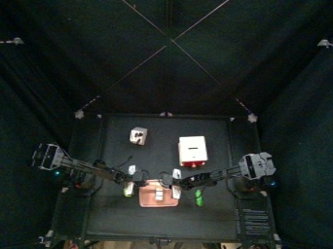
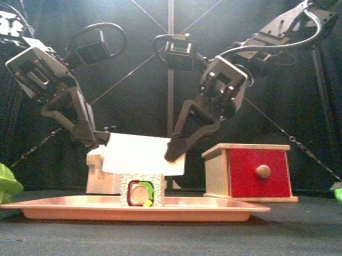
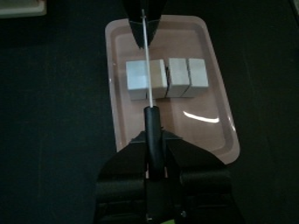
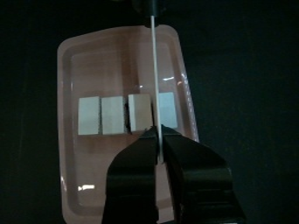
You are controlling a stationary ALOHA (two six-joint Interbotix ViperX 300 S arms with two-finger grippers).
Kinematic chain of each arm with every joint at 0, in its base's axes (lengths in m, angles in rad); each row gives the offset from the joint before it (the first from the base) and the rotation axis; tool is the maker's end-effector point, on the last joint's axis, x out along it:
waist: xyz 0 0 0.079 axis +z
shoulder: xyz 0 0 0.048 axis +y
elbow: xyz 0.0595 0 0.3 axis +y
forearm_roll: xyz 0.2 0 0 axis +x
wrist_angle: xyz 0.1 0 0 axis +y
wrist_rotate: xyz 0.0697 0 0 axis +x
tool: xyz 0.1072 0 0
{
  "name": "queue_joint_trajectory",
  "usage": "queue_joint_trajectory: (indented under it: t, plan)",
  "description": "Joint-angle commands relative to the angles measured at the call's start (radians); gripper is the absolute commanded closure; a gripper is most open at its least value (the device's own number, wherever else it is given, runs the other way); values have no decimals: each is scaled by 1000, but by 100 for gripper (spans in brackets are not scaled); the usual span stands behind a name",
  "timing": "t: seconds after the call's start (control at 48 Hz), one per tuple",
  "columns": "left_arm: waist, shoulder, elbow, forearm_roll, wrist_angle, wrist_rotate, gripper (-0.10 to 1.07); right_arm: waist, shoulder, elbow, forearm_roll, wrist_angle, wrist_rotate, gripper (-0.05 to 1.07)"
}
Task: Cut sushi roll
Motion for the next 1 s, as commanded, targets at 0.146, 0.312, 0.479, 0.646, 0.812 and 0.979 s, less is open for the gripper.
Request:
queue_joint_trajectory:
  t: [0.146,0.312,0.479,0.646,0.812,0.979]
  plan:
    - [8,9,-21,2,-18,2,87,-8,-21,-49,-2,-5,2,84]
    - [5,15,-18,2,-18,2,87,-5,-20,-48,-2,-5,2,84]
    - [2,21,-17,0,-18,2,87,-3,-20,-48,-2,-5,2,84]
    - [2,21,-17,0,-18,2,87,-2,-20,-49,-2,-5,2,84]
    - [3,18,-21,2,-18,2,87,2,-28,-49,-2,-5,2,84]
    - [2,15,-23,2,-18,2,87,8,-32,-48,-2,-5,2,84]
